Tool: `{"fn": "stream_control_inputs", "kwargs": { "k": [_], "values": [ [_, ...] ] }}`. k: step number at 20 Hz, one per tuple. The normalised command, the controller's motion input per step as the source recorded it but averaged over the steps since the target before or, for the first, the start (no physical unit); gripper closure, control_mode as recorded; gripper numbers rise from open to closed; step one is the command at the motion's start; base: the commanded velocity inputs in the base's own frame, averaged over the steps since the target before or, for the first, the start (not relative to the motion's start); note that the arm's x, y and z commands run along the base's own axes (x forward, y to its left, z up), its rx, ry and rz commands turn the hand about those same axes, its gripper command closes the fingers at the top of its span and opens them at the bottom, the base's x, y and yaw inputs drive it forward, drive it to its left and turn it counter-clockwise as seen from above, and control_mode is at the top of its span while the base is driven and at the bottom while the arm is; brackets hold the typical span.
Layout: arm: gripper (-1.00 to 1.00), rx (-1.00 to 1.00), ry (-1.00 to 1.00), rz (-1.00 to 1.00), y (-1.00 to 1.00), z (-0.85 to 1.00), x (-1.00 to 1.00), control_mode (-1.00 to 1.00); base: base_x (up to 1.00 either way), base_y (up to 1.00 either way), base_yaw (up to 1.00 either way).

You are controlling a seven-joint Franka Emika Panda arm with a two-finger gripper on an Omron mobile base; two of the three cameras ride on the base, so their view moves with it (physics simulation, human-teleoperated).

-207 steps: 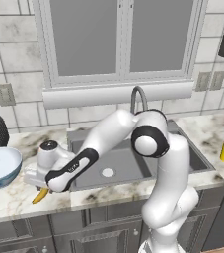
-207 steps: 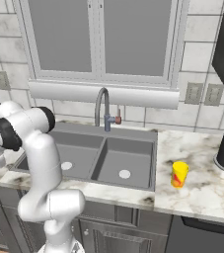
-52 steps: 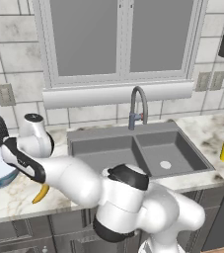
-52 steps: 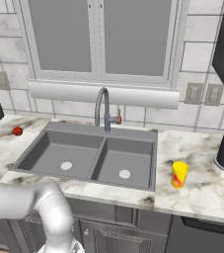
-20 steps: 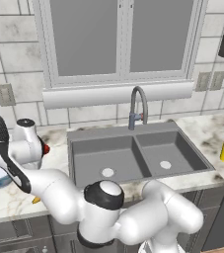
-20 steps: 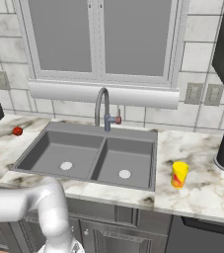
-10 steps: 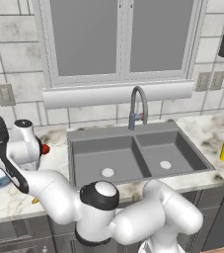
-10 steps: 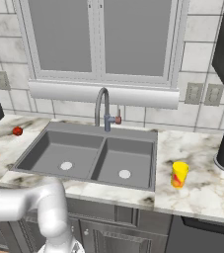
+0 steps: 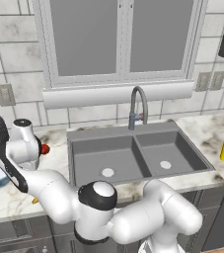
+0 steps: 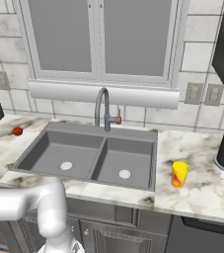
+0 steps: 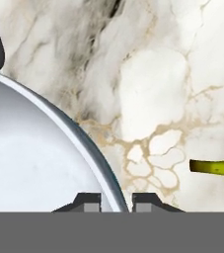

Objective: Remove the banana and apple from the sink. Then move the bowl and cup from the counter to the sink for washing.

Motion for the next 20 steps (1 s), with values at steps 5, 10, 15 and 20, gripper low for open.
{"fn": "stream_control_inputs", "kwargs": {
  "k": [5, 10, 15, 20],
  "values": [
    [1.00, 0.00, 0.02, 0.00, 0.00, -0.03, 0.00, -1.00, 0.00, 0.00, 0.00],
    [1.00, 0.00, 0.00, 0.00, -0.02, 0.04, -0.01, -1.00, 0.00, 0.00, 0.00],
    [1.00, 0.00, 0.00, 0.00, -0.06, 0.21, -0.06, -1.00, 0.00, 0.00, 0.00],
    [1.00, 0.00, 0.00, 0.00, -0.16, 0.27, -0.13, -1.00, 0.00, 0.00, 0.00]
  ]
}}
